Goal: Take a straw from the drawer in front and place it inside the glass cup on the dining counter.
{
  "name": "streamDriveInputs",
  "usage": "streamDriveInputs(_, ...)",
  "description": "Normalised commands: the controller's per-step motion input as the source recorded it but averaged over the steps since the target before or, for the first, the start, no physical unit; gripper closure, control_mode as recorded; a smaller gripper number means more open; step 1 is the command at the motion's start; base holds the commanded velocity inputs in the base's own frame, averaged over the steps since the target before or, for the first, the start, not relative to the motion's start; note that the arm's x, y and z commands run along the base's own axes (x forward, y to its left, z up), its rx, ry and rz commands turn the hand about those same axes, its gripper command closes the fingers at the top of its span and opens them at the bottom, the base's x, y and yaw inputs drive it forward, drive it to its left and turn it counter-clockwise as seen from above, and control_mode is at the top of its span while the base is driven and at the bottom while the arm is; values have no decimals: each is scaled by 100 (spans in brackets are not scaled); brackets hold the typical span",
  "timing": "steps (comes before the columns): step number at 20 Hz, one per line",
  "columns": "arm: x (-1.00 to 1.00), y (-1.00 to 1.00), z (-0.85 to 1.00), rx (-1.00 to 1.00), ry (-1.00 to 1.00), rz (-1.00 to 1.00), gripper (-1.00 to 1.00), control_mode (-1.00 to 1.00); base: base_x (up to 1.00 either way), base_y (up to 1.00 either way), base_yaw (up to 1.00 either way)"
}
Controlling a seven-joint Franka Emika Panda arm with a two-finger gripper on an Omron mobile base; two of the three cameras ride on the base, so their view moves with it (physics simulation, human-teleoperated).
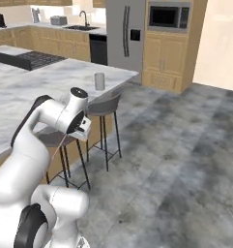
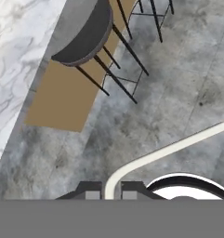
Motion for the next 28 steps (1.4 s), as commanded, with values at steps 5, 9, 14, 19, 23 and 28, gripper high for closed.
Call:
streamDriveInputs(5, 0, 0, 0, 0, 0, 0, 100, 100, 89, -61, 27)
streamDriveInputs(9, 0, 0, 0, 0, 0, 0, 100, 100, 77, -68, 30)
streamDriveInputs(14, 0, 0, 0, 0, 0, 0, 100, 100, 65, -70, 32)
streamDriveInputs(19, 0, 0, 0, 0, 0, 0, 100, 100, 50, -69, 31)
streamDriveInputs(23, 0, 0, 0, 0, 0, 0, 100, 100, 28, -66, 33)
streamDriveInputs(28, 0, 0, 0, 0, 0, 0, 100, 100, 11, -62, 33)
